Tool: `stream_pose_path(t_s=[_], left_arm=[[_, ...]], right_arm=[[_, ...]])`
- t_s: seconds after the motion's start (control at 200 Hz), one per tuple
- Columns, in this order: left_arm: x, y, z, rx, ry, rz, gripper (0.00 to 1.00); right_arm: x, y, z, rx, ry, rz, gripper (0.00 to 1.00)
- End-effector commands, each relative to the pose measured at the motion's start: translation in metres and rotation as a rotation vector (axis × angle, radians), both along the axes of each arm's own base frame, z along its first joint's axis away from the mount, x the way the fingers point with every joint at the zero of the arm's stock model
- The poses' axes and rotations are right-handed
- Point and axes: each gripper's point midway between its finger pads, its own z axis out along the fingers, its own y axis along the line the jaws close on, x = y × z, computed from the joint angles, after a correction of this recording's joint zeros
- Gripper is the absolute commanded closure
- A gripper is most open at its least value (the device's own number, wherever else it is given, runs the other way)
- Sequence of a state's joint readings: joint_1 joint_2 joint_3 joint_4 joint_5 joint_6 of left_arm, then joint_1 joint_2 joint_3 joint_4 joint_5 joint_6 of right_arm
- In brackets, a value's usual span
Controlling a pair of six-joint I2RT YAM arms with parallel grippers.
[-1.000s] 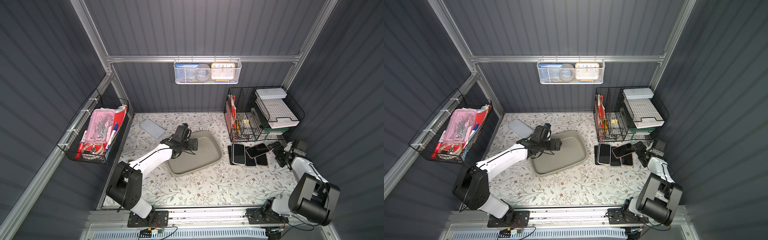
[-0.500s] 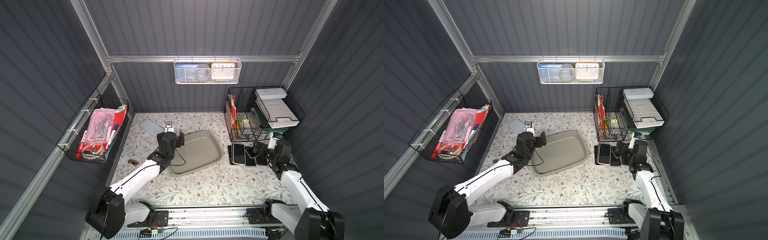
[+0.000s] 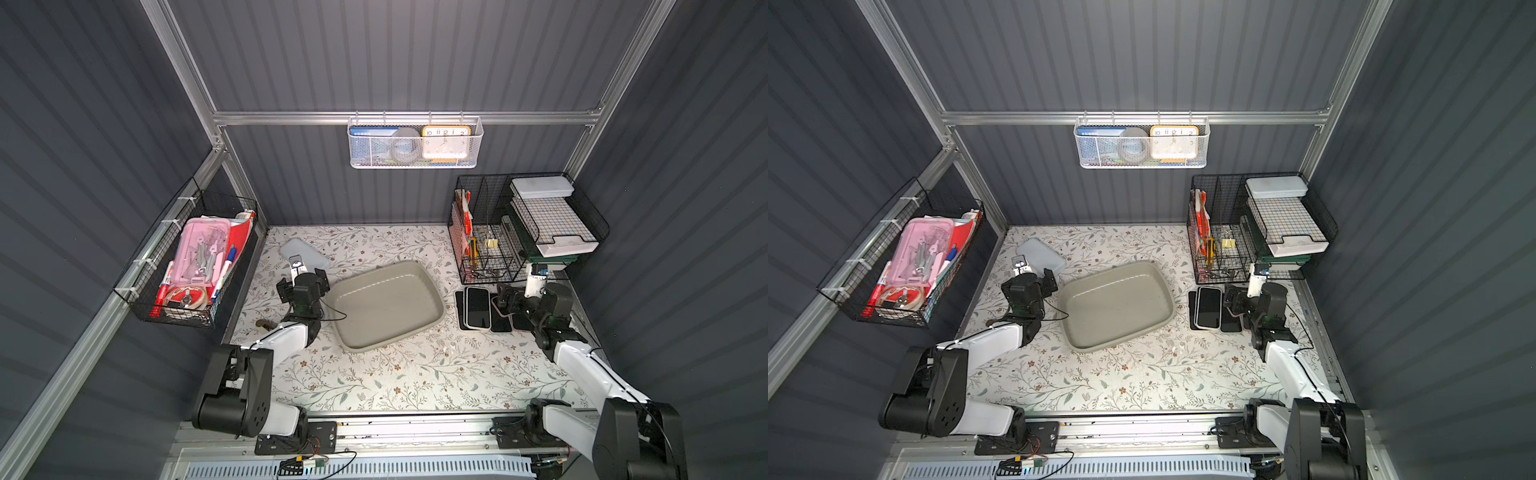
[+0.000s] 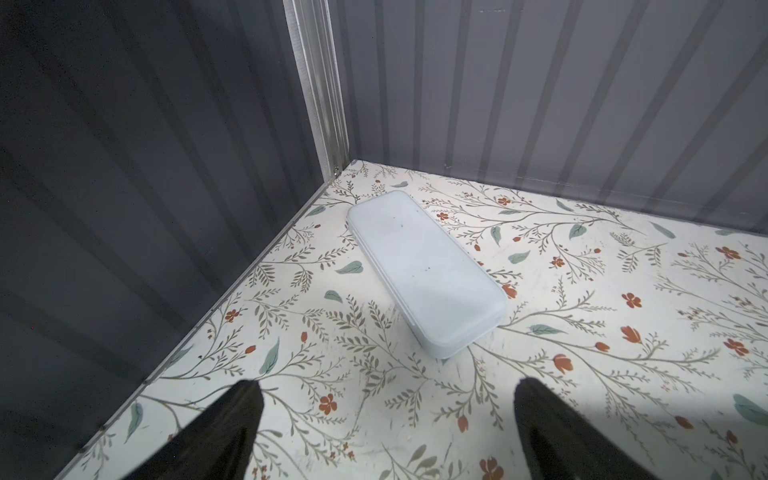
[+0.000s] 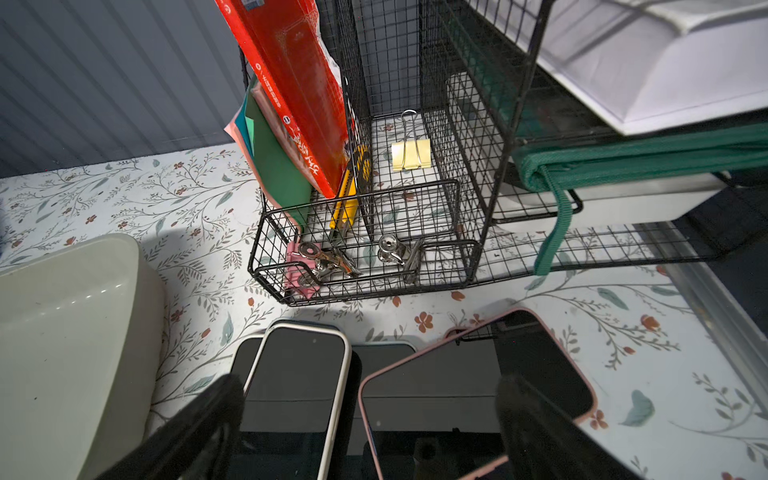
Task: Take the phone out of the storage box
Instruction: Reset both arms
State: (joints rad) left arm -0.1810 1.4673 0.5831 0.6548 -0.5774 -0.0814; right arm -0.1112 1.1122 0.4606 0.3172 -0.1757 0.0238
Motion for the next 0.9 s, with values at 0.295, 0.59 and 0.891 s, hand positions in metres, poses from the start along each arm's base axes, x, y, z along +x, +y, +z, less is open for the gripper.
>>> stream_pose_path(t_s=[0.295, 0.59, 0.891], left_arm=[[0.013, -0.008, -0.005, 0.018, -0.141, -0.063, 0.01], [0.023, -0.011, -0.016, 0.027, -0.111, -0.070, 0.01], [0.022, -0.010, -0.015, 0.025, -0.117, -0.070, 0.01]], right_arm=[[0.006, -0.005, -0.013, -0.038, -0.027, -0.015, 0.01], [0.025, 0.003, -0.028, 0.014, -0.089, 0.021, 0.01], [0.031, 0.003, -0.035, 0.038, -0.109, 0.016, 0.01]])
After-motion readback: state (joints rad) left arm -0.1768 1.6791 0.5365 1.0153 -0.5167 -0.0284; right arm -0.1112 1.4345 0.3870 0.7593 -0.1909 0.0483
